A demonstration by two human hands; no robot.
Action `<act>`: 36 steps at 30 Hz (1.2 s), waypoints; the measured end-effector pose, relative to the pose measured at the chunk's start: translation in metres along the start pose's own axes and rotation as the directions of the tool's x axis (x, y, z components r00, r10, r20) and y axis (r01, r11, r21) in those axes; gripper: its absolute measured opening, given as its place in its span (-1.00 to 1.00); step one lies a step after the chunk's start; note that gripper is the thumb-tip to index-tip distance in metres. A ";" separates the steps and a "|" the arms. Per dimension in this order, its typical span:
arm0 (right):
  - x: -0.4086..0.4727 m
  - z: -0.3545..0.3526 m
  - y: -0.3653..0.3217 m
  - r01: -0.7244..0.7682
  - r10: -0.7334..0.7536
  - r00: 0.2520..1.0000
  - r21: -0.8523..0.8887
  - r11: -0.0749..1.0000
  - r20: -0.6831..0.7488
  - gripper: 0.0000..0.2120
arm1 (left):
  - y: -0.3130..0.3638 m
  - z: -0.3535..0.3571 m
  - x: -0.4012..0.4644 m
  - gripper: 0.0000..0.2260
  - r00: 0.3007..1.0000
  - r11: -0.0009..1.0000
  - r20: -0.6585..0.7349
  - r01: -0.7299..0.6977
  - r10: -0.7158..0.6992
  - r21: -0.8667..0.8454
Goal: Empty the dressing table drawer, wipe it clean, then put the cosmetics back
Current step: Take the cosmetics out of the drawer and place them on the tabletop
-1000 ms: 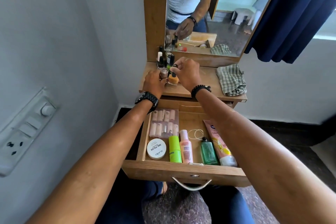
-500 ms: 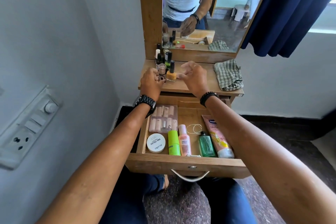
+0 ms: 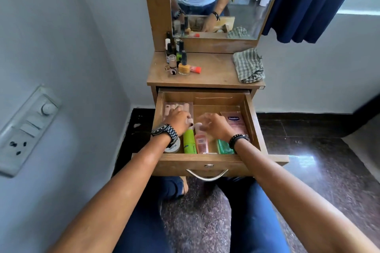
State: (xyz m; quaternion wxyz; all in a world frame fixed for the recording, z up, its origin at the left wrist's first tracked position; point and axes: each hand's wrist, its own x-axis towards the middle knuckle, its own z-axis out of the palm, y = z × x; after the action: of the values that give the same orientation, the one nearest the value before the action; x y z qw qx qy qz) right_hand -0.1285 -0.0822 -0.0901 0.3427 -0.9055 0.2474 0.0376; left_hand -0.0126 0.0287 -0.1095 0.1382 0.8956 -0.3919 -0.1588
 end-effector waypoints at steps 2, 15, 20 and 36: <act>-0.001 0.007 0.001 -0.022 0.029 0.996 -0.077 0.997 0.084 -0.87 | -0.002 0.003 -0.004 -0.77 1.000 1.000 0.025 0.004 -0.005 0.016; -0.007 0.007 0.009 0.031 -0.036 0.996 0.068 0.997 0.076 -0.56 | 0.008 -0.009 -0.025 -0.74 0.988 0.991 0.140 -0.039 0.058 -0.131; -0.013 -0.003 0.010 -0.026 -0.011 0.971 0.148 0.989 0.239 -0.42 | 0.007 -0.012 -0.028 -0.71 0.965 0.982 0.259 0.013 0.037 -0.187; -0.032 -0.023 0.015 -0.130 0.050 0.986 0.559 0.819 0.157 -0.34 | 0.008 -0.013 -0.031 -0.61 0.927 0.868 0.372 0.227 -0.053 -0.441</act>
State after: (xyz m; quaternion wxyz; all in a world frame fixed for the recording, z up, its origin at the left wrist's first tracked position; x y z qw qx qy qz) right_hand -0.1661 -0.0924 -0.0739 0.6101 -0.7452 0.2661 0.0397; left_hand -0.0325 0.0487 -0.0888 0.2705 0.8180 -0.2918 -0.4155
